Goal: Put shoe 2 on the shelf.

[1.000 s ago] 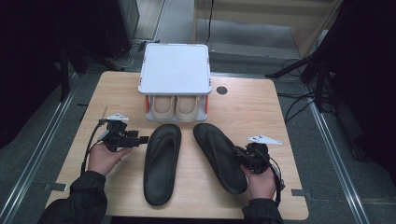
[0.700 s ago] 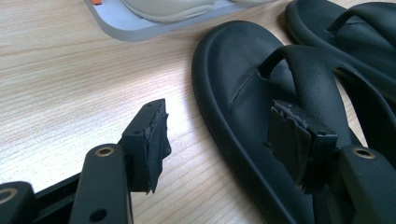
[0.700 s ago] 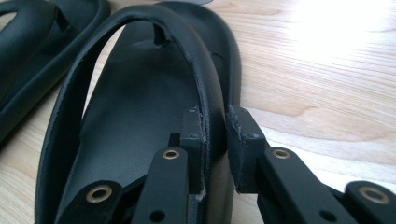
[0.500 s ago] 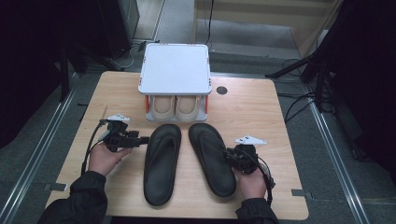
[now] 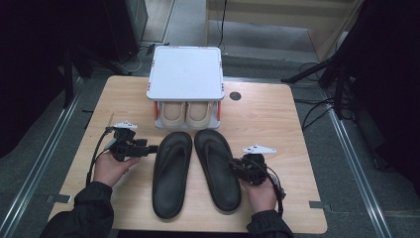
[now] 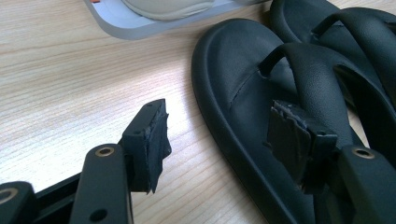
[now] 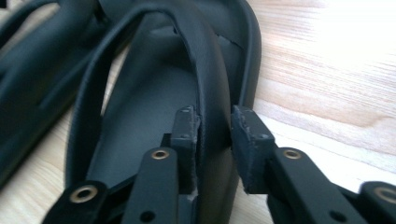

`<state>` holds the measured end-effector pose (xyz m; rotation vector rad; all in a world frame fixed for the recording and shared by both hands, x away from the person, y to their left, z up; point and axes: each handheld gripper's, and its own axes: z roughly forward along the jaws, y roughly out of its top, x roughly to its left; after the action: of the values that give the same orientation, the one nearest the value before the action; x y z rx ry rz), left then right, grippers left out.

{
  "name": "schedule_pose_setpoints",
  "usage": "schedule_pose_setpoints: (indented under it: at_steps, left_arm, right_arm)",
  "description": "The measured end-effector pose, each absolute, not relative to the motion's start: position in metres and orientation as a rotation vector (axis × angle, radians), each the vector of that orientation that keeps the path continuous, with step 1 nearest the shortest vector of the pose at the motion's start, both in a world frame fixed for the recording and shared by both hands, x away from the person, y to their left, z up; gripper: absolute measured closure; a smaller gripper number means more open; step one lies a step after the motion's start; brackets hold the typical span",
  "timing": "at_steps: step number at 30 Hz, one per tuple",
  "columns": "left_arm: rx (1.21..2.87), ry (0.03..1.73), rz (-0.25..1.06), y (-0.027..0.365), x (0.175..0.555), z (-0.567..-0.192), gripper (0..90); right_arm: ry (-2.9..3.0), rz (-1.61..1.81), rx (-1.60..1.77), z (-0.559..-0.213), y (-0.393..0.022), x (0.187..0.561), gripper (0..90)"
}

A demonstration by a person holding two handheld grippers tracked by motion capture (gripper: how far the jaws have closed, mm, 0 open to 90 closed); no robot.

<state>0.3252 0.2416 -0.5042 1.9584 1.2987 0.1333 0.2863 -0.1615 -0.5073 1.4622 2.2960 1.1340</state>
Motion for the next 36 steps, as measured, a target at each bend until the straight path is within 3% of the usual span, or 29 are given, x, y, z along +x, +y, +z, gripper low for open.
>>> schedule_pose_setpoints:
  at_steps: [4,6,7,8,10,14,15,19,36]
  left_arm:
    - [1.971,1.304,0.129,0.242,0.325,-0.504,43.4]
    - [1.976,1.306,0.133,0.241,0.325,-0.503,47.3]
    - [1.976,1.306,0.133,0.241,0.325,-0.503,49.6]
    - [1.971,1.302,0.125,0.240,0.324,-0.503,52.2]
    - [1.967,1.303,0.108,0.240,0.324,-0.503,56.1]
    - [1.980,1.308,0.104,0.240,0.325,-0.504,64.8]
    - [1.993,1.309,0.107,0.241,0.326,-0.504,77.5]
    - [1.994,1.289,0.038,0.243,0.328,-0.508,88.3]
    - [2.135,1.272,0.001,0.231,0.327,-0.525,89.0]
  right_arm:
    - [2.251,1.227,1.433,-0.497,-0.170,0.285,66.6]
    - [2.226,1.253,1.412,-0.492,-0.178,0.284,78.5]
    - [2.226,1.253,1.412,-0.492,-0.178,0.284,78.5]
    - [2.236,1.279,1.434,-0.491,-0.184,0.286,86.0]
    - [2.234,1.320,1.454,-0.491,-0.188,0.290,90.0]
    - [2.242,1.303,1.435,-0.492,-0.188,0.297,90.0]
    - [2.259,1.273,1.411,-0.495,-0.187,0.303,90.0]
    - [2.282,1.204,1.387,-0.500,-0.183,0.313,89.0]
    - [2.406,1.035,1.381,-0.516,-0.165,0.333,90.0]
